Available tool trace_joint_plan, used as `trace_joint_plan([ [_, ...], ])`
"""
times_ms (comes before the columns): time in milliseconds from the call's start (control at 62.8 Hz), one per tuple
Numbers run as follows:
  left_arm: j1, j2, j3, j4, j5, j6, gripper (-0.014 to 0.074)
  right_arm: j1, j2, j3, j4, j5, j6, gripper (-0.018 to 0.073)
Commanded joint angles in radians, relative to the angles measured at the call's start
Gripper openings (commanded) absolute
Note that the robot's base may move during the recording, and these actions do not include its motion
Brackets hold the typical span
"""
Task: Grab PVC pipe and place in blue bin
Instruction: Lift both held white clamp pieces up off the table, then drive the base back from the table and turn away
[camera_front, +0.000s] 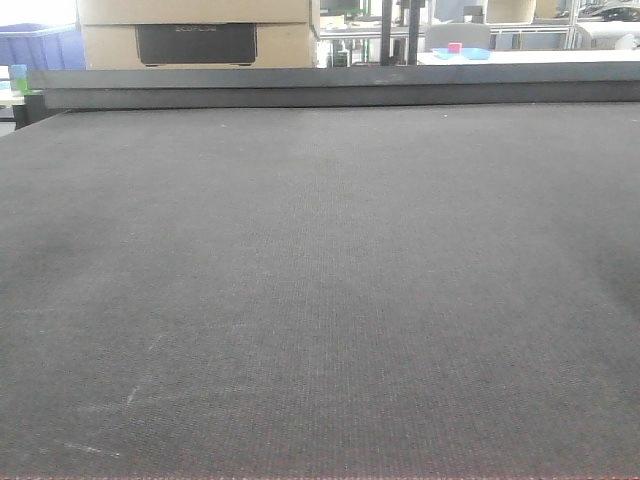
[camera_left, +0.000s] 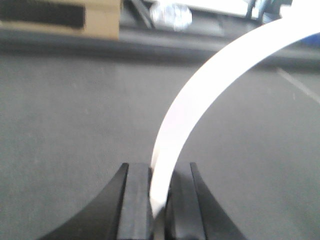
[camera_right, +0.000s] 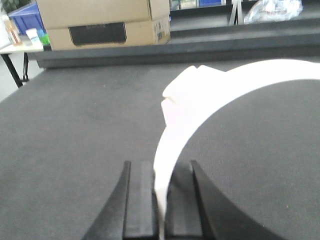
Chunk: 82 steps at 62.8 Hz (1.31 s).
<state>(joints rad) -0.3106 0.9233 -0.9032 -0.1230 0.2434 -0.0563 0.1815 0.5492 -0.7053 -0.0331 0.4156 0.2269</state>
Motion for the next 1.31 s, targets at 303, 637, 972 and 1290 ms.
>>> trace_joint_plan([
  [303, 0.068, -0.228, 0.144, -0.003, -0.042, -0.004, -0.0111, 0.001, -0.061, 0.004, -0.017, -0.058, -0.010, -0.0169],
  [637, 0.068, -0.297, 0.144, 0.051, -0.036, -0.004, -0.0111, 0.001, -0.061, 0.004, -0.017, -0.082, -0.010, -0.0169],
  [972, 0.068, -0.297, 0.144, 0.051, -0.036, -0.004, -0.0111, 0.001, -0.061, 0.004, -0.017, -0.084, -0.010, -0.0169],
  [1290, 0.068, -0.297, 0.144, 0.051, -0.036, -0.004, -0.0111, 0.001, -0.061, 0.004, -0.017, -0.084, -0.010, -0.0169],
])
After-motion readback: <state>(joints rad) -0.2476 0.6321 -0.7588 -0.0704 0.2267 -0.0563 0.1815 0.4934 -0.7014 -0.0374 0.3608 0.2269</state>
